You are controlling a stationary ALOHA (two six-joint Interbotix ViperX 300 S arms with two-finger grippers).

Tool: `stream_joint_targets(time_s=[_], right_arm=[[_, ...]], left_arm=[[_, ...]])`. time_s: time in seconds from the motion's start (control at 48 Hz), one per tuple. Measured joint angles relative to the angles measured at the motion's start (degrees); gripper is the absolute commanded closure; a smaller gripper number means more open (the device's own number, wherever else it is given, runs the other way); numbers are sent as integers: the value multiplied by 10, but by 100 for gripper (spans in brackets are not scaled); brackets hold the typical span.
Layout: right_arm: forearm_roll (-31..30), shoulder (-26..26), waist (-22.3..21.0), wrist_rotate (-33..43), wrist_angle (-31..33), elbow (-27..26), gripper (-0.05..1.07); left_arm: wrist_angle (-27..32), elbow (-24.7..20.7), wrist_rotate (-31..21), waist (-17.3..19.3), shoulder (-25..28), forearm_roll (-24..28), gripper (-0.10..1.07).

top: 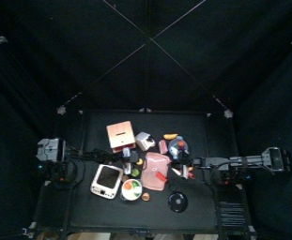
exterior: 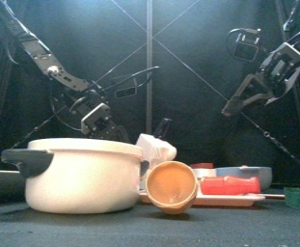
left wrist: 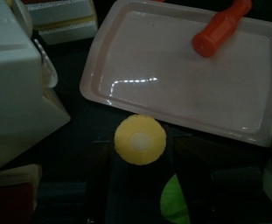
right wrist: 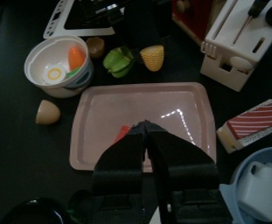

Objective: Place corn top to left of plate

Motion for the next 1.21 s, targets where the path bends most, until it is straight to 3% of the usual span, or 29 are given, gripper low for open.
stream_joint_targets(time_s=[0.271,0.521,1.208], right_arm=[[-1,10,-4,0,0,-1,102],[0,13,-4,0,0,0,102],[16,14,-1,0,0,-19,102]], left_arm=[[3,1,0,3,0,0,6],[4,9,1,3,-7,3,5],[33,46,1,-3,-87,13,5]])
